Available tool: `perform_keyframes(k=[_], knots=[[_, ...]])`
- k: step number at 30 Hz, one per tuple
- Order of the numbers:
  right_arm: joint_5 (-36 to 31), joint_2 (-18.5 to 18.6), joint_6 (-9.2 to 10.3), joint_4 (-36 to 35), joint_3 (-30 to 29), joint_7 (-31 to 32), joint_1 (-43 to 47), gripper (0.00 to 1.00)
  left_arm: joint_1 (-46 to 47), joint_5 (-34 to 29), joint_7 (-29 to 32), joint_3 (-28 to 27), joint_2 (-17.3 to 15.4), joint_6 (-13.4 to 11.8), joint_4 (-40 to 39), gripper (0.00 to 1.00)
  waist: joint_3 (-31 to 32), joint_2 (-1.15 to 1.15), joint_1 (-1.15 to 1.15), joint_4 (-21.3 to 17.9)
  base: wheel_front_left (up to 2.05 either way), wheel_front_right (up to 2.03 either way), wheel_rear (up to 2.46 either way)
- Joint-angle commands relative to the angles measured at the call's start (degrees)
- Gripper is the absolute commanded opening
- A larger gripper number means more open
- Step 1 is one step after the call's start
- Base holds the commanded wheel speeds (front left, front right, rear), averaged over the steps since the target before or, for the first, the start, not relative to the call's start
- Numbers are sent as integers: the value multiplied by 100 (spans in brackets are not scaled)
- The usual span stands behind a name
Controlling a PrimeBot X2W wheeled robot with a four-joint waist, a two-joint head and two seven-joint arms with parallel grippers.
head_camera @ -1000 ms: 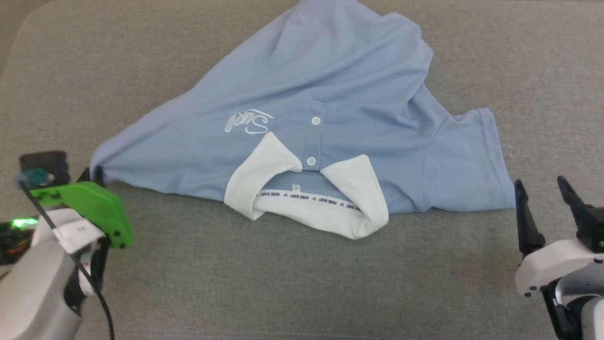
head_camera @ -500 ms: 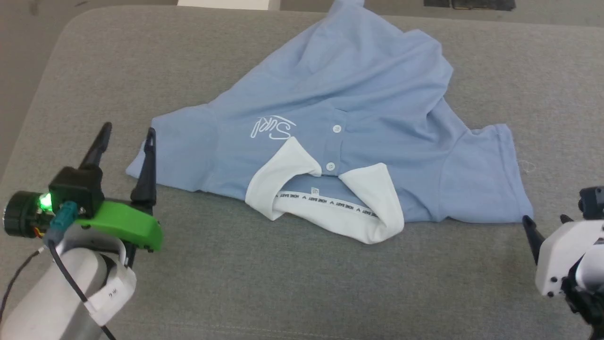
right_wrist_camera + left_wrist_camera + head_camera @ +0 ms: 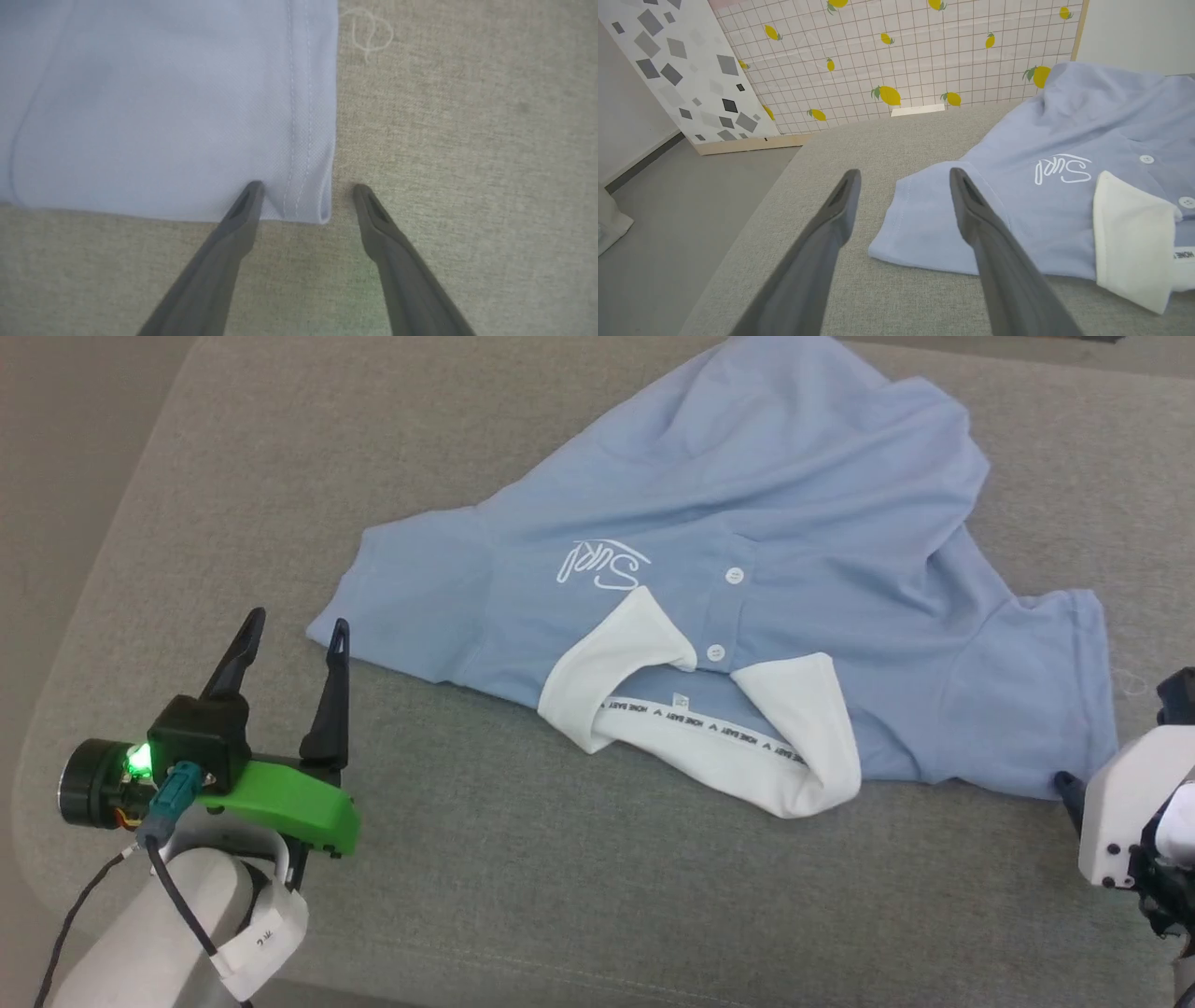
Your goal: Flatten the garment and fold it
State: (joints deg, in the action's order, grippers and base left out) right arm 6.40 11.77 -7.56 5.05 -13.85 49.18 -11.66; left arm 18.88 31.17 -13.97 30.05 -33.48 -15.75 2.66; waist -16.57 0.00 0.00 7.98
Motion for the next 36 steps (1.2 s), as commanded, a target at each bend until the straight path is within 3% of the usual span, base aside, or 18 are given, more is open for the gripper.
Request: perform_keyframes(k=[1,2,3,9,16,23,29,36], knots=[[-65,-49,8,131,44,49,-35,93,45,-25,-51,-19,34,-7,29,100,-93,0,0,102,0,0,0],[-89,-44,8,168,70,39,-15,11,51,-25,-54,-27,43,-7,45,100,-103,0,0,118,0,0,0],[-102,-42,8,181,78,17,2,0,53,-24,-57,-35,47,-8,58,100,-111,0,0,127,0,0,0],[-56,221,8,67,102,-157,156,0,-22,75,-36,-77,26,23,188,100,-51,0,0,52,0,0,0],[242,895,8,-243,58,-240,523,0,-95,387,366,-30,14,164,278,100,55,0,0,-117,0,0,0],[582,1133,8,-505,105,-302,641,0,80,817,1787,272,-156,427,271,100,-56,0,0,-274,0,0,0],[649,1081,8,-713,186,-345,512,0,563,1098,3034,364,-354,466,295,100,-222,0,0,-362,0,0,0],[587,929,8,-908,305,-388,373,0,1120,1360,4034,361,-495,471,490,100,-445,0,0,-534,0,0,0]])
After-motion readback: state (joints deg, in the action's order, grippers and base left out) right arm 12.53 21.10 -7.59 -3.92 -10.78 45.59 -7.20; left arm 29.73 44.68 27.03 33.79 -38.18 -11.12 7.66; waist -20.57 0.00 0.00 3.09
